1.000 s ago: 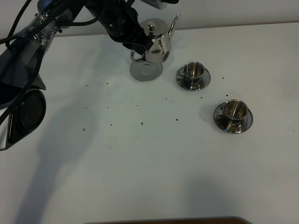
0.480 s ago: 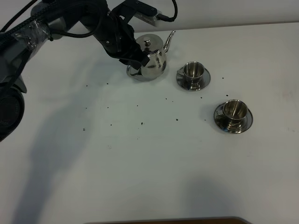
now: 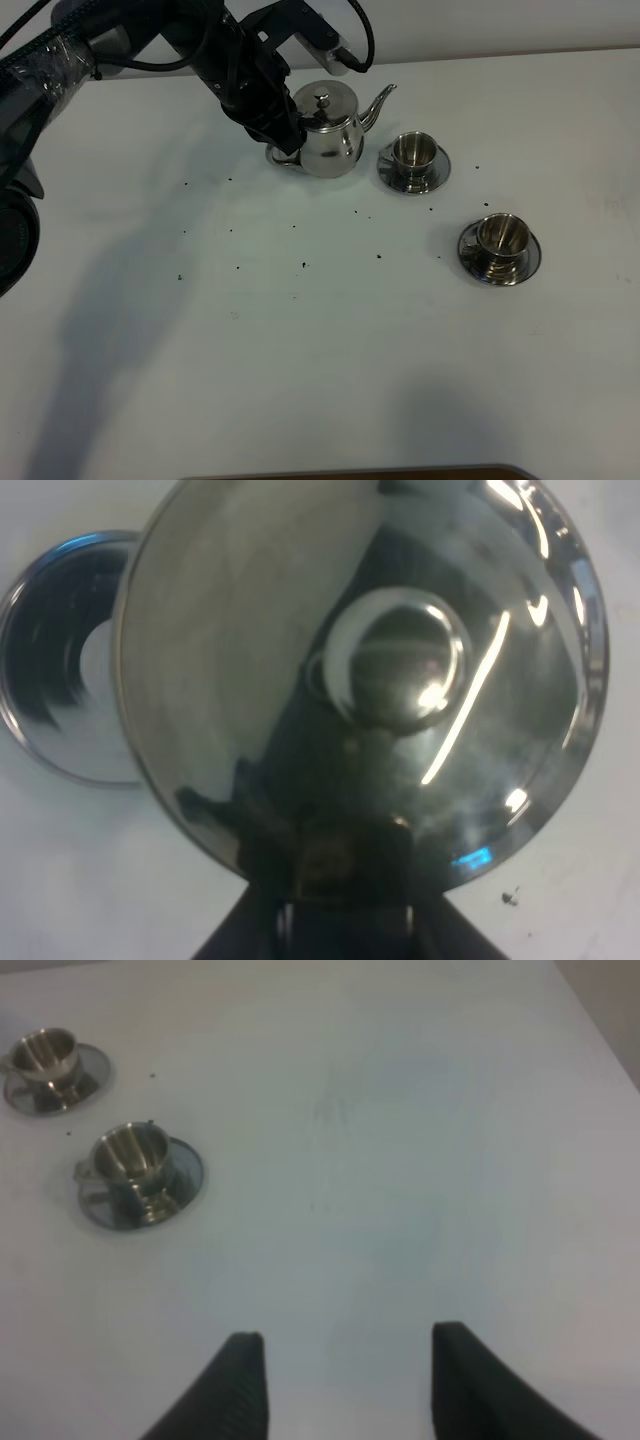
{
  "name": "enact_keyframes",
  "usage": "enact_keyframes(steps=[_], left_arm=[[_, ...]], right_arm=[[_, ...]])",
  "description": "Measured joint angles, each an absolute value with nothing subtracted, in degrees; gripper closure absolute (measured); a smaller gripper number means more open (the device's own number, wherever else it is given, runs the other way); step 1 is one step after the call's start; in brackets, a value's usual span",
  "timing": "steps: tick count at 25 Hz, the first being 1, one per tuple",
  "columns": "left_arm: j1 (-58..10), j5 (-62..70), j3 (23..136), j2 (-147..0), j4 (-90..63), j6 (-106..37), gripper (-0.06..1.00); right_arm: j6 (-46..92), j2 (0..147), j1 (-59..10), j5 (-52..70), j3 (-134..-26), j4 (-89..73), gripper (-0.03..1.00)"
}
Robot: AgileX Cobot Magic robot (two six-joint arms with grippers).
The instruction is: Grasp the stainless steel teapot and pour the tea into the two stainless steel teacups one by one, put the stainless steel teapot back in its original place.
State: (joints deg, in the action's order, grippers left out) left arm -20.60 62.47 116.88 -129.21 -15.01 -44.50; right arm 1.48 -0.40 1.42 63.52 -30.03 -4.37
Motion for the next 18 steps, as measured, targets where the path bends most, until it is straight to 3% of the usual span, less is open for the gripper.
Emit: enact_keyframes(steps=[18], left_arm=[[-29.1,61.4,116.9,-129.2,-16.9,-59.4,0.69]], right_arm=[[1.5,-0.4,1.4,63.5,-30.0,-4.4,0.58]])
